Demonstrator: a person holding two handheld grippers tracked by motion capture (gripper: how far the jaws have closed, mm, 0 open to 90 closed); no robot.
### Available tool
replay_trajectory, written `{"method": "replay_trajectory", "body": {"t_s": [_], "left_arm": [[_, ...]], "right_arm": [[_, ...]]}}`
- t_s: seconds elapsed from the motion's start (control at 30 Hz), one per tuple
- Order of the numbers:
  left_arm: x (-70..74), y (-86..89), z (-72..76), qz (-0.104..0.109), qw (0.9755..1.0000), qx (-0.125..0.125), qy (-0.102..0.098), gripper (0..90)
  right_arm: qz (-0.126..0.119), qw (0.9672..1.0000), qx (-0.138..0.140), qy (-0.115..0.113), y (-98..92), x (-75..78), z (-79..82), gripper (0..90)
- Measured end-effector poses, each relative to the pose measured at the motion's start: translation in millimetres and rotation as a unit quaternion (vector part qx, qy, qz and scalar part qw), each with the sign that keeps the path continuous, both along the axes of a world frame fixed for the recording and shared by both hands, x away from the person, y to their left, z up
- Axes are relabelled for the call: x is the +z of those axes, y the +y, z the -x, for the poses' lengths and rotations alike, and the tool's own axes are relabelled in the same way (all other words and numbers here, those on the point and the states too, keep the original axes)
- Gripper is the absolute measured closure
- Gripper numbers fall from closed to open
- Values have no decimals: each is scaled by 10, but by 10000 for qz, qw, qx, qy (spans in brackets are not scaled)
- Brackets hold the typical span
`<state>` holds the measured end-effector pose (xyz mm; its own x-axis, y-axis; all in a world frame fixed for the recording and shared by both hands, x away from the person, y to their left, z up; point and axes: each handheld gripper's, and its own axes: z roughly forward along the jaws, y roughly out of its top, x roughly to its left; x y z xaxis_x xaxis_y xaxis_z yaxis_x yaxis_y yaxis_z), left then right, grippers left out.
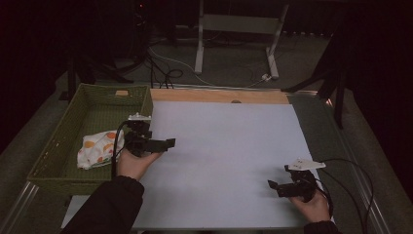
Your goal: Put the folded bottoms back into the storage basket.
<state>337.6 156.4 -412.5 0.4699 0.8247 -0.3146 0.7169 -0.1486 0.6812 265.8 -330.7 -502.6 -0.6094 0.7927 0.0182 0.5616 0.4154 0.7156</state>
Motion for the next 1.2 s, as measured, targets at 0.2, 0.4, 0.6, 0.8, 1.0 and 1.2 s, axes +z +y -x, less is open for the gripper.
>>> {"method": "replay_trajectory", "body": {"t_s": [0.2,0.4,0.6,0.8,1.0,1.2], "left_arm": [[-54,-72,13,1,10000,-59,20,14],[-99,-149,29,-19,9999,-118,13,13],[-154,-196,38,27,9999,-147,27,10],[-208,-244,49,72,9998,-183,50,9],[-249,-279,65,108,9997,-200,50,8],[-304,-326,87,107,9997,-229,65,8]], "right_arm": [[6,10000,3,0,2,2,1,92],[-8,10000,5,2,1,4,2,92],[-1,10000,12,-16,-8,6,2,92],[-14,10000,-8,-28,-12,11,2,92],[-44,10000,-19,-20,-18,14,4,92],[-37,10000,-26,-38,-21,18,6,91]]}}
